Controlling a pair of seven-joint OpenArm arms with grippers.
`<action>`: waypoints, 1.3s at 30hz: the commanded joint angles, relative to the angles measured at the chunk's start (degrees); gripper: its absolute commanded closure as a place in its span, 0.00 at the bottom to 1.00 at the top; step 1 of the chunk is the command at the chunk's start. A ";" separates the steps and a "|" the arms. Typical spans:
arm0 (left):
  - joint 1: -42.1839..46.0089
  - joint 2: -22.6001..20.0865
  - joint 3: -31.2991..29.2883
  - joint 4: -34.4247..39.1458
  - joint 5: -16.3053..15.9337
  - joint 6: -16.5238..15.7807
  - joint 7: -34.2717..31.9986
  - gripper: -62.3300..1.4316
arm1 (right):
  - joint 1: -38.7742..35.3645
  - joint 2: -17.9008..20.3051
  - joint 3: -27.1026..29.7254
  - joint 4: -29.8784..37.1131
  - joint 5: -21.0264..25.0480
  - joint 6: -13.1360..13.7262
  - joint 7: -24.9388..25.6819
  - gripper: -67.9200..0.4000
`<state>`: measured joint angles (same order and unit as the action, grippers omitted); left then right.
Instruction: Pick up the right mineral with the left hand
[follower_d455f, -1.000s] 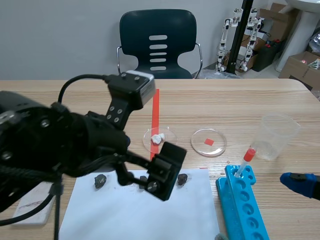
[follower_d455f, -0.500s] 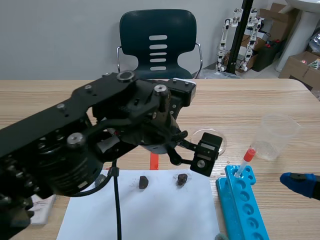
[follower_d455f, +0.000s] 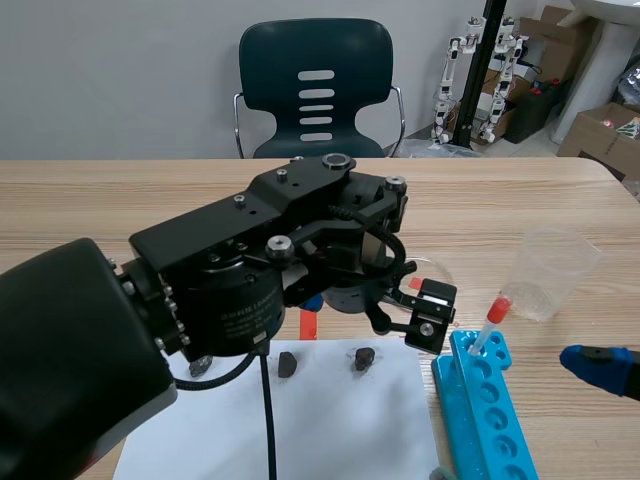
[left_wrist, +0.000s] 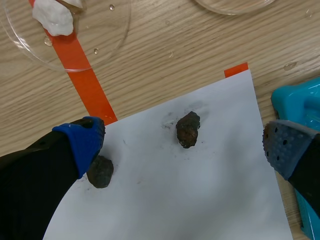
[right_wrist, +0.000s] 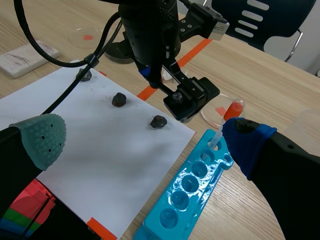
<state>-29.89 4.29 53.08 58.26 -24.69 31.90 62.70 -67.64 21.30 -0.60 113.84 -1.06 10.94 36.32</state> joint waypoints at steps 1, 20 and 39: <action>-0.61 0.72 -0.04 0.48 -0.13 -0.02 -0.31 0.00 | 0.04 0.00 0.22 0.79 0.35 0.00 0.85 0.00; -0.59 2.38 1.66 -6.16 -0.24 -2.73 -4.13 0.00 | 0.04 0.00 0.22 0.79 0.35 0.00 0.85 0.00; -0.57 4.18 1.66 -12.85 -1.27 -3.41 -5.88 0.00 | 0.04 0.00 0.22 0.79 0.35 0.00 0.85 0.00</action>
<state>-29.87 6.50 54.78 44.66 -25.96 28.47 57.08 -67.64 21.30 -0.60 113.84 -1.06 10.96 36.32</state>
